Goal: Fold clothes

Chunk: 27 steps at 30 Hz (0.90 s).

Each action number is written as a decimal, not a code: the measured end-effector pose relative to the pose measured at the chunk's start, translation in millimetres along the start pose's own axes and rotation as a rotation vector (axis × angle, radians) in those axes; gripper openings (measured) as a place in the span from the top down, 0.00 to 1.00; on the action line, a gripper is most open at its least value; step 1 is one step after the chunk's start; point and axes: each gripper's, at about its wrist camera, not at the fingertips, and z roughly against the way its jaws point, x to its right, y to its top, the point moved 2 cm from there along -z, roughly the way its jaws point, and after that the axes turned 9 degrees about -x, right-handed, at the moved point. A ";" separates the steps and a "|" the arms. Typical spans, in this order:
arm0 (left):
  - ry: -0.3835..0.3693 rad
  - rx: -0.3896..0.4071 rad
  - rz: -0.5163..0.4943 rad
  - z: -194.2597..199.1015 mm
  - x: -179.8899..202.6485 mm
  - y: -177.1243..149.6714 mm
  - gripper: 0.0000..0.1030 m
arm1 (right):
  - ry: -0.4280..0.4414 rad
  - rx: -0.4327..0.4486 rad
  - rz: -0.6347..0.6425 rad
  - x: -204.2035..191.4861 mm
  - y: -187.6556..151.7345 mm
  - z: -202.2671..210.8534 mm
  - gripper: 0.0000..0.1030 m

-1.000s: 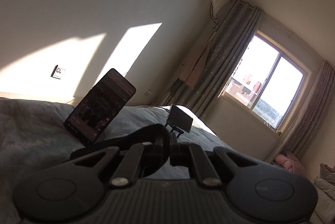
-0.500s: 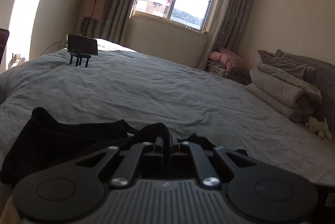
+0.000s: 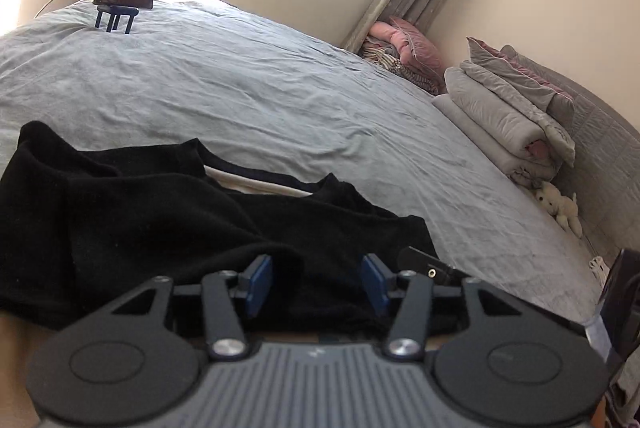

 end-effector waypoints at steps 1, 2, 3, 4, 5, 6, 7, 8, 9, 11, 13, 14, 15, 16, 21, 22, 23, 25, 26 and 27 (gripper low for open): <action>-0.005 0.021 0.010 9.1 -2.7 3.1 0.46 | 0.001 0.003 0.004 -0.8 0.1 0.1 0.06; 0.002 0.044 0.027 17.7 -7.7 6.9 0.45 | 0.002 0.008 0.012 -2.2 -0.1 0.7 0.06; 0.018 0.071 0.049 26.0 -14.2 10.0 0.45 | 0.004 0.019 0.027 -4.8 -0.6 2.0 0.06; 0.035 0.099 0.071 34.3 -20.7 13.0 0.45 | 0.005 0.029 0.043 -7.4 -1.0 3.3 0.06; 0.062 0.125 0.096 40.9 -28.0 14.9 0.44 | 0.006 0.039 0.061 -10.3 -1.6 4.6 0.06; 0.090 0.151 0.122 47.4 -35.3 16.8 0.43 | 0.007 0.047 0.084 -13.9 -2.5 5.6 0.06; 0.133 0.173 0.149 53.2 -44.4 18.9 0.43 | 0.011 0.054 0.110 -18.0 -3.7 6.3 0.07; 0.171 0.173 0.170 55.4 -53.3 19.8 0.43 | 0.016 0.059 0.138 -22.6 -5.0 6.8 0.10; 0.208 0.173 0.189 57.6 -62.1 20.6 0.44 | 0.023 0.062 0.169 -28.2 -6.5 6.8 0.12; 0.268 0.164 0.231 60.7 -79.9 21.4 0.46 | 0.043 0.060 0.243 -41.7 -10.9 8.1 0.15; 0.300 0.154 0.274 62.8 -96.5 21.3 0.50 | 0.068 0.057 0.326 -56.7 -16.4 10.5 0.18; 0.301 0.152 0.292 63.9 -104.0 20.8 0.54 | 0.092 0.060 0.371 -65.5 -20.1 13.4 0.18; 0.285 0.141 0.314 63.5 -112.2 20.5 0.57 | 0.122 0.062 0.408 -74.6 -23.6 16.1 0.19; 0.264 0.132 0.332 62.7 -117.4 20.1 0.62 | 0.147 0.058 0.426 -82.6 -26.1 17.7 0.19; 0.194 0.128 0.338 60.6 -123.4 19.9 0.67 | 0.177 0.046 0.582 -134.7 -40.0 26.1 0.32; 0.184 0.129 0.339 60.0 -123.8 19.9 0.67 | 0.172 0.045 0.629 -144.6 -42.9 26.6 0.34; 0.178 0.128 0.349 59.4 -126.0 19.6 0.67 | 0.167 0.041 0.675 -152.8 -45.8 25.9 0.37; 0.167 0.126 0.371 58.4 -130.5 19.0 0.67 | 0.156 0.027 0.763 -167.6 -52.3 21.5 0.41; 0.161 0.125 0.381 57.8 -132.7 18.6 0.67 | 0.151 0.015 0.798 -173.9 -55.1 18.1 0.45; 0.155 0.124 0.392 57.3 -135.0 18.3 0.67 | 0.148 -0.002 0.818 -179.0 -56.7 13.6 0.49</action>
